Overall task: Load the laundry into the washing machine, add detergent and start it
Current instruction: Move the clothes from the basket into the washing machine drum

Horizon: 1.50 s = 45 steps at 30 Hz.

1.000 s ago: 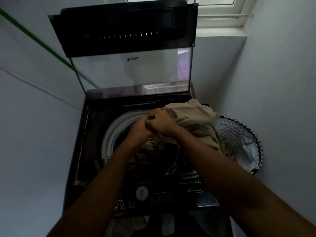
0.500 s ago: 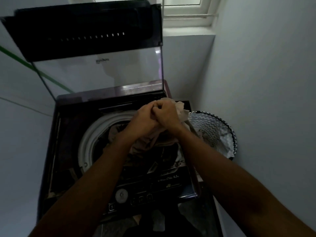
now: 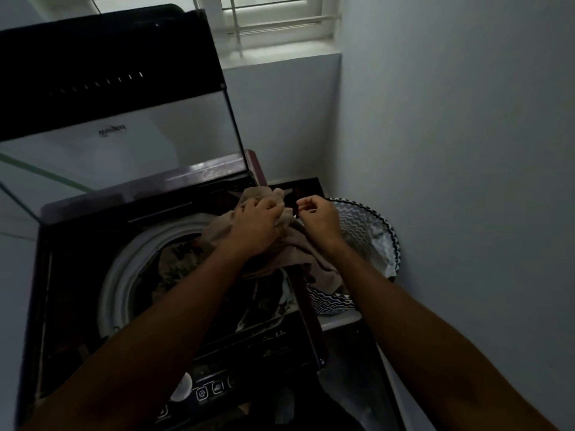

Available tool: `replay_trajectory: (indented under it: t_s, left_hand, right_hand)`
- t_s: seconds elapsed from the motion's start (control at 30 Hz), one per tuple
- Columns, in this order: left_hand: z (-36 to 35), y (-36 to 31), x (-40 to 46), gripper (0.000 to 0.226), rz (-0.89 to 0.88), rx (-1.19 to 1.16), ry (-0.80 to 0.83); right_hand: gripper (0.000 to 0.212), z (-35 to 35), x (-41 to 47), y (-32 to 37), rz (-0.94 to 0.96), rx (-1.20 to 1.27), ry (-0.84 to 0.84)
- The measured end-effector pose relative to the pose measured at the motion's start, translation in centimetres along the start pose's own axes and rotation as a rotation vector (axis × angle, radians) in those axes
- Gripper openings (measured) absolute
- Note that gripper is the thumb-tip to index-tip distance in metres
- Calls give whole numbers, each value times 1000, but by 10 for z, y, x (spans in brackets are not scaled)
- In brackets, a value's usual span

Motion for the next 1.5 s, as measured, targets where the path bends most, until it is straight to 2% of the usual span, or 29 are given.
replay_trajectory:
  t_s: [0.1,0.23,0.3,0.37,0.43,0.5,0.6,0.67,0.73,0.77,0.8,0.87,0.93,1.0,1.07,1.2,1.3,1.37,1.43,1.5]
  left_hand:
    - [9,5,-5,37,57,-91,-86]
    - [15,24,-31,26,155,-134,-220]
    - [15,38,-52,25,222,-187,-335]
    - [11,54,-76,30,300,-184,-363]
    - [2,72,-100,33,451,-135,-257]
    - [-8,86,-123,41,610,-114,-72]
    - [-25,91,-144,52,748,-254,178]
    - [-42,94,-152,56,778,-376,378]
    - [-61,95,-159,77,806,-495,560]
    - [-65,94,-159,86,831,-490,564]
    - [-61,93,-155,87,846,-440,477]
    - [-39,82,-134,75,721,-278,228]
    - [-17,63,-108,67,524,-298,15]
    - [0,44,-83,59,333,-402,-138]
    - [5,28,-60,58,171,-408,-198]
    - [-6,-5,-24,83,-1,-278,-111]
    - [-20,-16,-15,104,-51,-193,-22]
    - [-23,-20,-14,109,-34,-172,23]
    - [-23,-22,-11,112,-3,-166,33]
    - [-22,-22,-9,115,9,-170,24]
  right_hand:
    - [25,-25,-5,16,128,-135,56]
    - [34,-66,-24,40,330,-375,16]
    - [34,-84,-33,50,394,-432,23]
    - [33,-105,-43,58,456,-478,62]
    - [31,-125,-52,61,484,-502,120]
    - [28,-144,-62,61,503,-552,160]
    - [25,-162,-71,56,497,-538,214]
    - [24,-168,-74,51,473,-516,256]
    - [23,-166,-75,48,453,-512,265]
    - [22,-163,-75,48,459,-501,249]
    - [20,-158,-74,49,477,-493,218]
    - [16,-144,-70,54,530,-507,90]
    - [17,-123,-63,57,541,-524,-70]
    - [27,-99,-51,52,477,-517,-189]
    - [47,-78,-36,38,325,-529,-215]
    - [68,-51,-6,-11,-74,-512,-9]
    - [72,-44,-3,-38,-257,-236,277]
    - [64,-42,-9,-41,-320,-55,425]
    - [51,-38,-10,-37,-301,-21,505]
    - [49,-35,-11,-34,-298,-32,541]
Point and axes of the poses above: each hand's wrist, its own x-axis towards the middle knuckle, its own z-axis out of the back of the hand, y = z × x, the point moved 4 cm from there along x, towards the middle knuckle, and after that the axes turned 15 degrees about -z, right-handed, at the moved point
